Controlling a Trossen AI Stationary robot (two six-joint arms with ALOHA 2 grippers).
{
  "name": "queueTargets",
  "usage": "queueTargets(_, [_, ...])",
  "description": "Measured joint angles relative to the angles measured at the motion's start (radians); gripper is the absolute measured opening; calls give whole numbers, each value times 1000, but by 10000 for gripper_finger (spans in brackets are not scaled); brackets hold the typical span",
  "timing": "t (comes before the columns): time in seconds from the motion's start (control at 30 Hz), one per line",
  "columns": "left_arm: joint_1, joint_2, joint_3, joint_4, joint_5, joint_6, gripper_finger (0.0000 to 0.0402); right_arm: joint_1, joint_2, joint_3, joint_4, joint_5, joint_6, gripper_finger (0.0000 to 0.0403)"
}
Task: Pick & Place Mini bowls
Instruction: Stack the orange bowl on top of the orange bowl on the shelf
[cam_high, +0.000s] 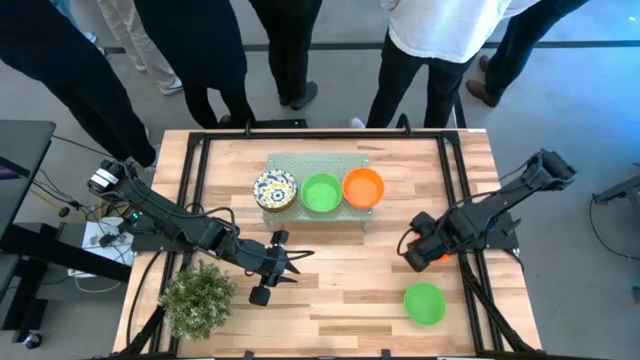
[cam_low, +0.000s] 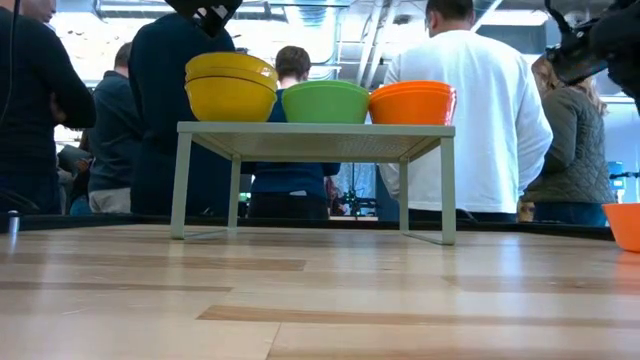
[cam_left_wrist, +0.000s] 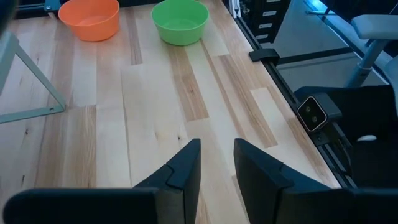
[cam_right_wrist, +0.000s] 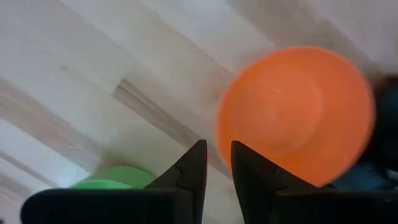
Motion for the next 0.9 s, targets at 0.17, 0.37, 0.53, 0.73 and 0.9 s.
queueTargets(0.17, [0, 0, 0, 3, 0, 1, 97, -1, 59, -13, 45, 0, -1, 68])
queueTargets(0.37, [0, 0, 0, 6, 0, 1, 97, -13, 151, -13, 82, -28, -4, 68])
queueTargets(0.53, [0, 0, 0, 9, 0, 1, 97, -31, 225, -13, 75, -59, -5, 68])
queueTargets(0.73, [0, 0, 0, 10, 0, 1, 97, -70, 257, -14, 71, -60, -64, 68])
queueTargets(0.9, [0, 0, 0, 10, 0, 1, 97, -102, 257, -14, 71, -60, -86, 68])
